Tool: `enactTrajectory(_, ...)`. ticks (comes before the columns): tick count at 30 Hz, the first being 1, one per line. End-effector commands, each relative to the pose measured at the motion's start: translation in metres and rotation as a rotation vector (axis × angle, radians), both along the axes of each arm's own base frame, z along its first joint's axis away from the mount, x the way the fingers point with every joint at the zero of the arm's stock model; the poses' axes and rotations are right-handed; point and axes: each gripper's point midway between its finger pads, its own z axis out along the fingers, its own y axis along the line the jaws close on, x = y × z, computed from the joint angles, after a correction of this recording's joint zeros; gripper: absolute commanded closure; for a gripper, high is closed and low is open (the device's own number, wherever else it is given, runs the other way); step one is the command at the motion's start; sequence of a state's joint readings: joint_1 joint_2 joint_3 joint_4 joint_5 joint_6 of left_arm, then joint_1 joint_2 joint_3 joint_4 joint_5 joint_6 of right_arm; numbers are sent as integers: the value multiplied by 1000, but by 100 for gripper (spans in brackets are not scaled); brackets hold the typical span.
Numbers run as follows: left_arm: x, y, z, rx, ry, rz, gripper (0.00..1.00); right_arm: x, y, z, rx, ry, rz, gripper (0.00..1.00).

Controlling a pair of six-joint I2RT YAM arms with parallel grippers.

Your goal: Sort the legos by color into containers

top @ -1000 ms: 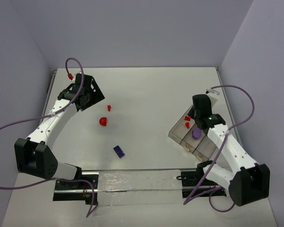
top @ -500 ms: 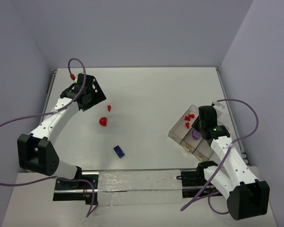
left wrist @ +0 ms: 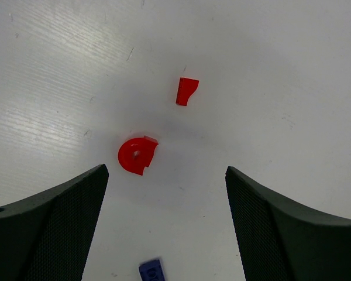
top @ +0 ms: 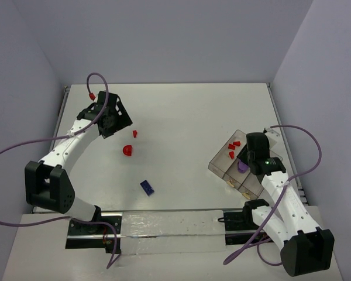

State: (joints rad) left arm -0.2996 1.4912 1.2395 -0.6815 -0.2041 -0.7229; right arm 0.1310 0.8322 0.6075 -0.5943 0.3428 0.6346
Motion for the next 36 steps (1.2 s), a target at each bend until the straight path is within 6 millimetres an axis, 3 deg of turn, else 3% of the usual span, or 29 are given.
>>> enactTrajectory(1, 16, -7, 12, -20, -47, -19, 10, -1, 1, 9, 15, -13, -16, 39)
enactTrajectory(3, 18, -8, 7, -22, -35, -25, 10, -1, -1, 8, 10, -9, -25, 33)
enactTrajectory(9, 19, -12, -4, -30, -9, -36, 11, 2, -2, 15, -3, -30, -17, 32)
enactTrajectory(15, 13, -12, -20, -14, 40, -51, 11, 27, 30, 73, 9, -208, 174, 29)
enactTrajectory(18, -1, -1, -29, 7, 60, -14, 11, 39, 66, 92, -28, -216, 260, 29)
enactTrajectory(20, -8, 5, -30, 11, 66, 12, 11, 47, 115, 101, -51, -213, 383, 28)
enactTrajectory(23, -13, 15, -28, 6, 73, 50, 11, 55, 170, 102, -79, -197, 507, 28)
enactTrajectory(24, -15, 21, -25, -3, 77, 74, 11, 60, 203, 107, -79, -202, 572, 27)
enactTrajectory(25, -16, 27, -23, -8, 76, 94, 11, 60, 221, 96, -94, -176, 614, 27)
enactTrajectory(26, -17, 35, -19, -20, 68, 117, 11, 64, 248, 91, -99, -164, 665, 27)
enactTrajectory(29, -18, 58, -12, -50, 58, 192, 11, 78, 301, 84, -64, -152, 760, 28)
enactTrajectory(33, -16, 77, -6, -89, 30, 236, 13, 92, 338, 86, -2, -154, 800, 31)
enactTrajectory(36, -13, 70, -4, -104, 14, 154, 15, 92, 349, 89, 47, -183, 827, 32)
